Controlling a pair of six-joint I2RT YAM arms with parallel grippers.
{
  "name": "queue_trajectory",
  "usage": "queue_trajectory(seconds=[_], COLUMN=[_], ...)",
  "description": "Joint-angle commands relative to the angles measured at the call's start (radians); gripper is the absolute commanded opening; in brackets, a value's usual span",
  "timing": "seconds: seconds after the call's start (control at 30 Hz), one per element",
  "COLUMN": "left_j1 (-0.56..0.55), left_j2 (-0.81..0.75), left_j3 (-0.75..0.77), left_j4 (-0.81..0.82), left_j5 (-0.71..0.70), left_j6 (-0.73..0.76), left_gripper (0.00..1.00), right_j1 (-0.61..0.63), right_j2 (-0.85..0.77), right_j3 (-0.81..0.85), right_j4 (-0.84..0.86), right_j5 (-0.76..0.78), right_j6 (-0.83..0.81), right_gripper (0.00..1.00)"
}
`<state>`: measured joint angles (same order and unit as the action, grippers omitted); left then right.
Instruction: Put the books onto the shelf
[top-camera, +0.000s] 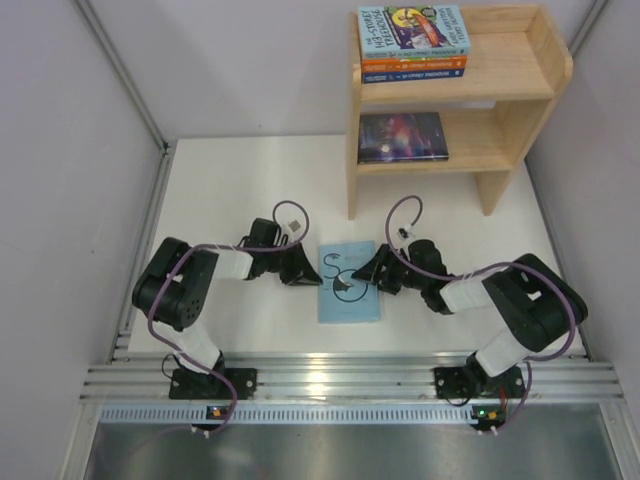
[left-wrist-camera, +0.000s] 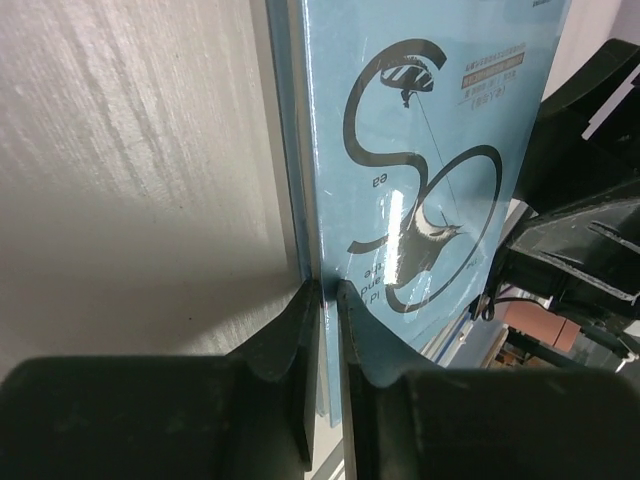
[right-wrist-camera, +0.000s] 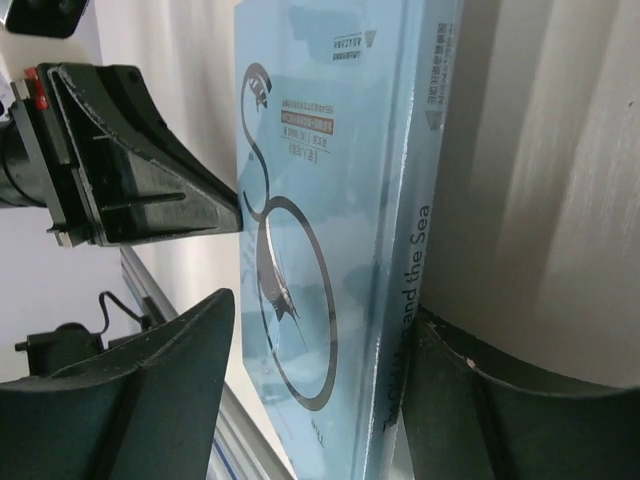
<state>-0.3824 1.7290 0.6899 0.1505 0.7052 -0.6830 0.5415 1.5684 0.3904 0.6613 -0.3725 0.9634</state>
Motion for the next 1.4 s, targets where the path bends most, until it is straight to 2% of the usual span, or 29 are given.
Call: queue_trajectory(seconds=[0.0,0.3,0.4,0.5,0.53,0.6,0.63,0.67,0.7,0.8,0.9,0.93,0.97,1.0,1.07,1.13,1.17,1.27,1.37], left_j1=[-0.026,-0.026,-0.026,-0.026,-0.026,-0.024,-0.024,-0.023,-0.021,-0.010,0.003,0.004,0.005,0.007,0.007,0.010,0.010,0.010,0.007], left_j2=[0.032,0.021,0.014,0.001,-0.008,-0.022,-0.040,-0.052,-0.081,-0.155,-0.247,-0.270,-0.295,-0.336,-0.379,-0.463,-0.463,-0.548,-0.611], left_j3=[-0.006,0.019,0.028,0.022,0.022,0.029,0.036,0.051,0.062,0.103,0.157,0.187,0.203,0.215,0.256,0.287,0.290,0.284,0.257], left_j4=[0.054,0.023,0.021,0.055,0.063,0.049,0.034,-0.010,-0.034,-0.135,-0.247,-0.268,-0.311,-0.328,-0.356,-0.397,-0.397,-0.393,-0.368], left_j5=[0.034,0.027,0.039,0.066,0.073,0.073,0.065,0.056,0.037,-0.001,-0.039,-0.052,-0.058,-0.067,-0.084,-0.119,-0.131,-0.160,-0.179], left_j6=[-0.009,-0.003,-0.006,-0.038,-0.046,-0.050,-0.047,-0.032,-0.024,0.005,0.020,0.022,0.020,0.019,0.008,-0.006,-0.012,-0.044,-0.062], left_gripper=[0.11,0.11,0.12,0.15,0.16,0.23,0.31,0.35,0.44,0.53,0.66,0.74,0.88,0.98,0.99,0.99,0.99,0.99,0.99], right_j1=[0.026,0.026,0.026,0.026,0.026,0.026,0.026,0.026,0.026,0.025,0.025,0.023,0.020,0.017,0.011,0.005,0.000,-0.017,-0.038], right_j2=[-0.057,-0.234,-0.257,-0.271,-0.278,-0.284,-0.300,-0.314,-0.330,-0.448,-0.679,-0.727,-0.773,-0.851,-0.913,-0.981,-0.996,-1.019,-0.976], right_j3=[0.004,-0.054,-0.070,-0.090,-0.094,-0.102,-0.104,-0.107,-0.107,-0.110,-0.075,-0.047,-0.033,-0.016,0.040,0.100,0.123,0.229,0.349], right_j4=[0.014,-0.111,-0.101,-0.072,-0.062,-0.048,-0.045,-0.045,-0.048,-0.135,-0.346,-0.408,-0.502,-0.550,-0.662,-0.756,-0.756,-0.821,-0.829], right_j5=[-0.114,-0.060,-0.054,-0.039,-0.036,-0.037,-0.040,-0.043,-0.042,0.010,0.108,0.133,0.154,0.200,0.243,0.358,0.359,0.493,0.601], right_j6=[-0.028,-0.066,-0.052,-0.023,-0.015,0.009,0.015,0.030,0.038,0.061,0.041,0.028,0.024,0.024,0.021,0.018,0.015,0.003,-0.005], right_gripper=[0.62,0.49,0.40,0.24,0.15,0.04,0.00,0.00,0.00,0.00,0.00,0.00,0.00,0.00,0.00,0.00,0.00,0.00,0.00])
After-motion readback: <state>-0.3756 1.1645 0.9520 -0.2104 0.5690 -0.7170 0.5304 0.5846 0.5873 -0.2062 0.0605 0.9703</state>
